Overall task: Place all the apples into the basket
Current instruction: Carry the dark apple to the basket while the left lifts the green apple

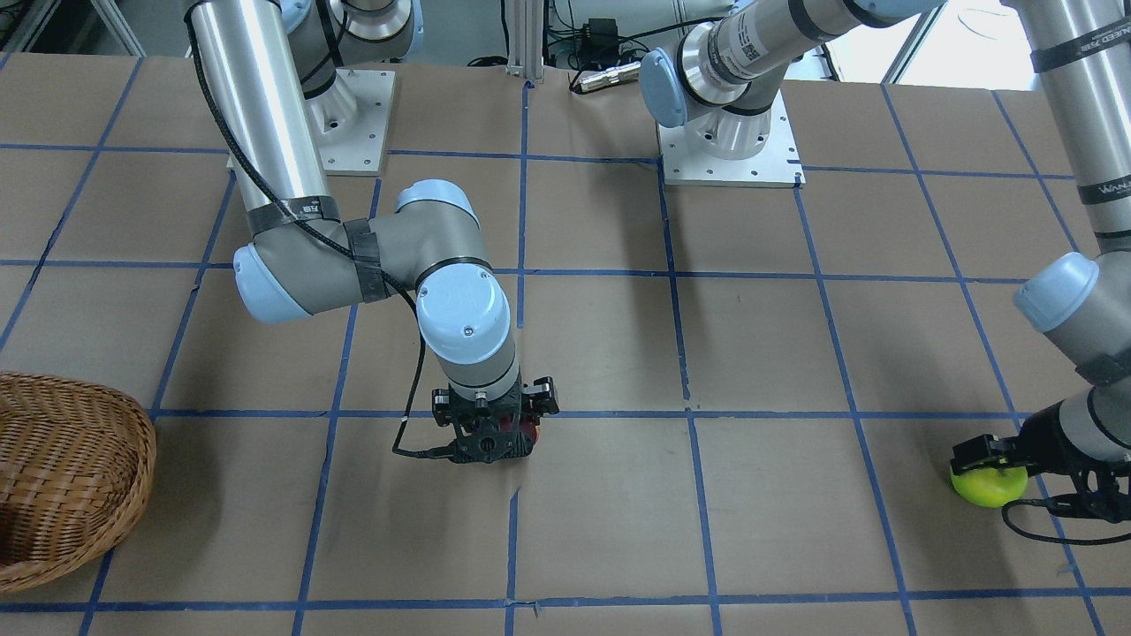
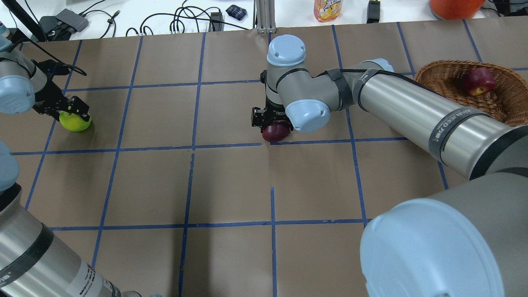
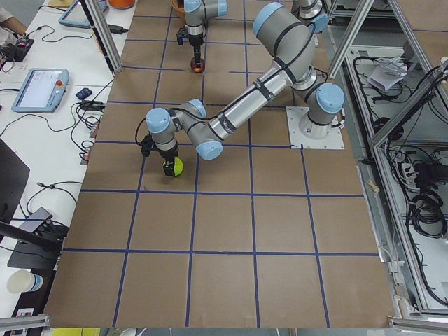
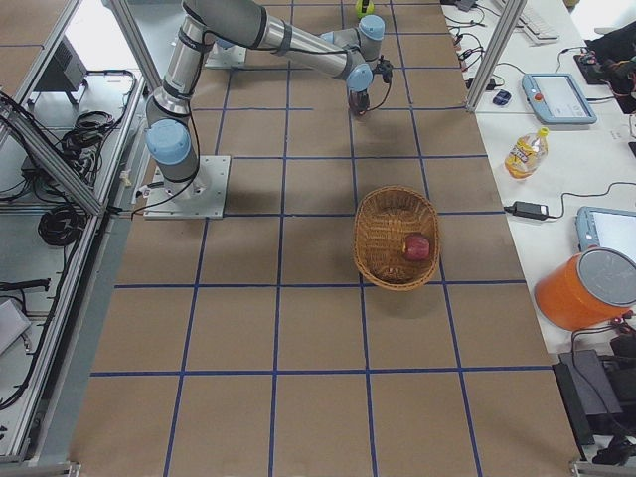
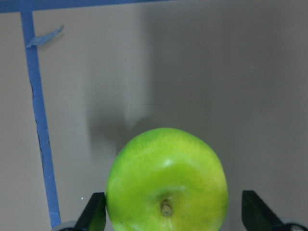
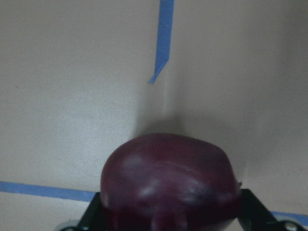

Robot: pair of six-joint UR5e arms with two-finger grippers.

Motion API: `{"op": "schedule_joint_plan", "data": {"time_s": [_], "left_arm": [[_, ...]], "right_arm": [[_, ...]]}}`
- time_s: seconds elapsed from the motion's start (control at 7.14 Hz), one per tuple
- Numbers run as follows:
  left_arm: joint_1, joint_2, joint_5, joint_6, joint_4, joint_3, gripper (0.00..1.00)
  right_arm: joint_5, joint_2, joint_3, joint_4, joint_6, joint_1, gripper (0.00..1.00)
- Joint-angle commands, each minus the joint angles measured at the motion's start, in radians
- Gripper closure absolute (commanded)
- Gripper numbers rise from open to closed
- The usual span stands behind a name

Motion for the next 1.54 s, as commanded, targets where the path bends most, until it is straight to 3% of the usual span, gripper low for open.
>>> {"op": "schedule_joint_plan", "data": {"time_s": [0.0,0.14,0.28,0.42,0.56,0.7,0.98,1.26,1.4], "left_arm": [[0.0,-0.007,-0.003,0.002,0.002,0.0,0.07],[-0.003,-0.005,-0.003,0.012,0.0,0.004,0.34],[-0.015,0.007,-0.003,0.022,-0.001,0.007,0.57],[-0.055,0.03,0.0,0.005,-0.036,0.038,0.59],[-0.151,0.071,-0.042,-0.016,-0.208,0.102,0.59],[-0.269,0.11,-0.055,-0.17,-0.306,0.148,0.59],[-0.482,0.141,-0.059,-0.378,-0.313,0.141,0.59],[-0.651,0.113,-0.118,-0.638,-0.276,0.13,0.59],[-0.729,0.113,-0.119,-0.671,-0.259,0.124,0.59]], "right_arm": [[0.009,-0.003,-0.005,-0.007,-0.006,-0.002,0.78],[0.006,-0.008,-0.006,-0.003,0.0,-0.002,0.98],[0.003,-0.037,-0.008,0.012,0.002,-0.014,1.0],[0.001,-0.095,-0.009,0.047,0.002,-0.023,1.0],[-0.006,-0.161,-0.009,0.068,0.002,-0.064,1.0],[-0.005,-0.222,-0.009,0.122,-0.015,-0.171,1.0],[-0.008,-0.328,-0.006,0.252,-0.193,-0.439,0.99],[-0.069,-0.339,0.007,0.288,-0.562,-0.666,0.99],[-0.081,-0.323,0.01,0.273,-0.67,-0.736,0.98]]}}
